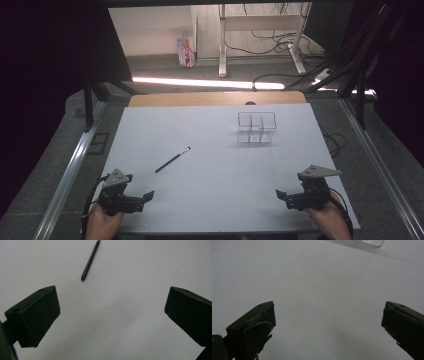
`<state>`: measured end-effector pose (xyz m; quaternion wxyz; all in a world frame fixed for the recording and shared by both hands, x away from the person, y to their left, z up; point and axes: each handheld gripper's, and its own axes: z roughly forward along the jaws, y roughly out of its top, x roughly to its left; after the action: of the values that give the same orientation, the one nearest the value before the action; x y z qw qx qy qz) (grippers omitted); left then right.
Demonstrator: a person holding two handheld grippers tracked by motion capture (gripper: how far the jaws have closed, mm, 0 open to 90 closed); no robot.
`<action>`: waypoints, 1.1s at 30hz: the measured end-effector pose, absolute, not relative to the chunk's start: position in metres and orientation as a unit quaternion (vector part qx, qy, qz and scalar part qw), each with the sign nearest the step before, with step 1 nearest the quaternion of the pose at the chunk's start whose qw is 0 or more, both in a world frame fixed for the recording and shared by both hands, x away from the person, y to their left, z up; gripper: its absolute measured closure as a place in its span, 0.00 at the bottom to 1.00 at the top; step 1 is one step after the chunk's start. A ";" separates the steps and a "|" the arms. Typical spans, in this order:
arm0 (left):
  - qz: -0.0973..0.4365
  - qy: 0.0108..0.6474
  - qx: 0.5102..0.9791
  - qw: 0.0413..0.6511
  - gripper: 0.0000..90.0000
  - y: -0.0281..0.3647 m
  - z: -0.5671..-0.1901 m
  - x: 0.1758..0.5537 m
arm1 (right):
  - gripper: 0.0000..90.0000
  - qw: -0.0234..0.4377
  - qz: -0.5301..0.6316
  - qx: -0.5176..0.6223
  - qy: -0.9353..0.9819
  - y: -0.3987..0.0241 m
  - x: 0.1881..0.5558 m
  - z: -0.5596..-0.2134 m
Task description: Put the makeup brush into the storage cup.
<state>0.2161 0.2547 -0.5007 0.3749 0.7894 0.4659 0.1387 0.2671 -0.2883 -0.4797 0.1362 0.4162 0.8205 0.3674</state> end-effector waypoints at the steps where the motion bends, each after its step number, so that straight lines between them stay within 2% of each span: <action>1: 0.138 0.465 0.791 0.372 0.01 0.254 -0.501 0.216 | 0.00 0.135 0.366 0.416 0.821 -0.289 0.268 -0.480; 12: 0.131 0.467 0.785 0.385 0.00 0.257 -0.501 0.217 | 0.00 0.161 0.356 0.397 0.830 -0.287 0.269 -0.479; 33: 0.137 0.475 0.797 0.347 0.00 0.252 -0.501 0.219 | 0.00 0.151 0.354 0.398 0.833 -0.285 0.270 -0.480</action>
<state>0.2188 0.2517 -0.5012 0.3468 0.7969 0.4752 0.1374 0.2697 -0.2855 -0.4801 0.1507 0.3979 0.8328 0.3541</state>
